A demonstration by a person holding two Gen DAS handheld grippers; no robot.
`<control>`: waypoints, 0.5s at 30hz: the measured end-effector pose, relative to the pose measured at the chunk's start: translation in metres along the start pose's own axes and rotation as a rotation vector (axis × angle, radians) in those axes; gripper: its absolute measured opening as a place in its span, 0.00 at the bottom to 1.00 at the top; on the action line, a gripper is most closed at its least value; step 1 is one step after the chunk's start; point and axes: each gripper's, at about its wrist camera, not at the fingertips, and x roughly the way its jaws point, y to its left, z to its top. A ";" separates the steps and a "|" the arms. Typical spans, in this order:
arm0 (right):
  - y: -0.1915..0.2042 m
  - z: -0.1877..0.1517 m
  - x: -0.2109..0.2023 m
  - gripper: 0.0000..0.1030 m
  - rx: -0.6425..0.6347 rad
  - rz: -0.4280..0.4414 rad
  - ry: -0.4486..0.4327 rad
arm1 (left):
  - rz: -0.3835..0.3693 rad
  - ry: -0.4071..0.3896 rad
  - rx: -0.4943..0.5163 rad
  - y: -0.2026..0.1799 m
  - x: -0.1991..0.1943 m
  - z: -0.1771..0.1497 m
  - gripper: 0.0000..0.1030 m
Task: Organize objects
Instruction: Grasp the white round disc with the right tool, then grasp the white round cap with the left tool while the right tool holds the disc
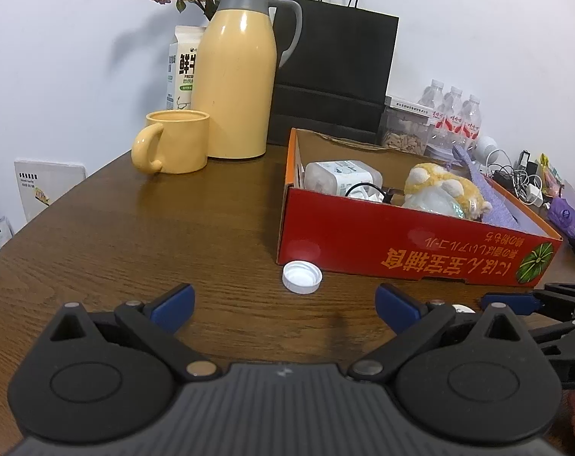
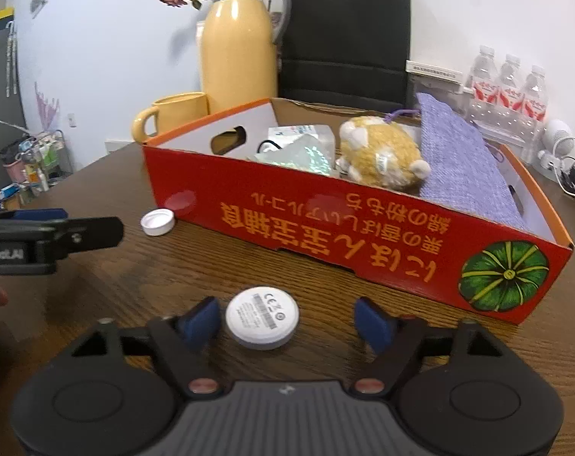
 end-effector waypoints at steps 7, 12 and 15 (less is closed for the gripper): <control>0.003 0.000 -0.004 0.37 -0.010 0.011 -0.016 | 0.005 0.011 -0.003 0.000 0.003 0.000 1.00; -0.002 0.000 -0.009 0.37 0.017 -0.007 -0.049 | 0.016 -0.009 -0.015 0.001 0.001 0.000 1.00; -0.004 -0.001 -0.015 0.37 0.018 -0.035 -0.090 | 0.020 -0.003 -0.004 -0.002 0.002 0.001 1.00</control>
